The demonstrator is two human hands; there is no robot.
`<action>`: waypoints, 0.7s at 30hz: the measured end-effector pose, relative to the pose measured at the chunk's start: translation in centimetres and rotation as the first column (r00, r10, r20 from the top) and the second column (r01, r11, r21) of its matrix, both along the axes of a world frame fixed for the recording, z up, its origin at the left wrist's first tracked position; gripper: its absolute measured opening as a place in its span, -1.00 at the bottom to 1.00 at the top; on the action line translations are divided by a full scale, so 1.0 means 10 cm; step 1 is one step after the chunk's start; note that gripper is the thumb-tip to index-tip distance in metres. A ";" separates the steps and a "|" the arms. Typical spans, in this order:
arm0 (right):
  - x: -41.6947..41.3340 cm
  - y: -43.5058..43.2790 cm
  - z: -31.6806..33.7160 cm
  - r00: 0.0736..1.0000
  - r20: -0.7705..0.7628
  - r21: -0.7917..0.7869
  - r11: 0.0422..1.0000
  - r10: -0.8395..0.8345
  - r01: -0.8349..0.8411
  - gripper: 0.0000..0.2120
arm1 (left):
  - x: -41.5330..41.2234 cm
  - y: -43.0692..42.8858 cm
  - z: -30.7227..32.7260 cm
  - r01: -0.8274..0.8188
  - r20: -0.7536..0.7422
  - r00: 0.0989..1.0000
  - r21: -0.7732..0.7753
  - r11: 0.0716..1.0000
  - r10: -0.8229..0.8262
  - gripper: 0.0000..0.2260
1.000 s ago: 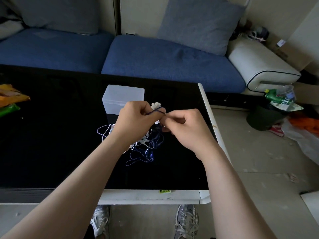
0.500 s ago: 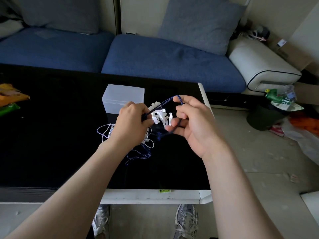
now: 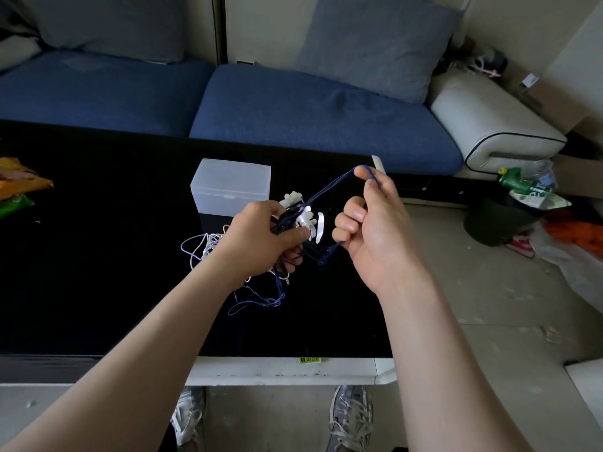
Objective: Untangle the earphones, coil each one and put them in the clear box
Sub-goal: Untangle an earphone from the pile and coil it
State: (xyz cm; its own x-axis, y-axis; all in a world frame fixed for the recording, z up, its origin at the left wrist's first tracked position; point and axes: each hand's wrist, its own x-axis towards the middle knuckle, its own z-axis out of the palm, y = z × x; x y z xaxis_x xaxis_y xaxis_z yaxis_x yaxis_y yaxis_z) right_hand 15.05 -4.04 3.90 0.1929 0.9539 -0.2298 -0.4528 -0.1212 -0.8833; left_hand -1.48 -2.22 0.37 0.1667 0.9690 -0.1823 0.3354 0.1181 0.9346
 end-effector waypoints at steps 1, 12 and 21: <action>0.00 0.00 0.01 0.999 -0.050 0.012 1.000 0.006 -0.006 -0.71 | 0.00 0.00 -0.01 0.024 0.045 0.999 -0.039 0.999 -0.022 -0.77; 0.00 -0.03 0.04 0.939 -0.338 0.108 0.994 0.068 -0.033 -0.60 | 0.20 -0.07 0.15 0.180 0.375 0.927 -0.472 0.863 0.012 -0.78; 0.06 -0.04 0.03 0.952 -0.307 0.155 0.986 -0.007 0.057 -0.53 | 0.20 -0.07 0.09 0.184 0.416 0.909 -0.376 0.908 -0.012 -0.80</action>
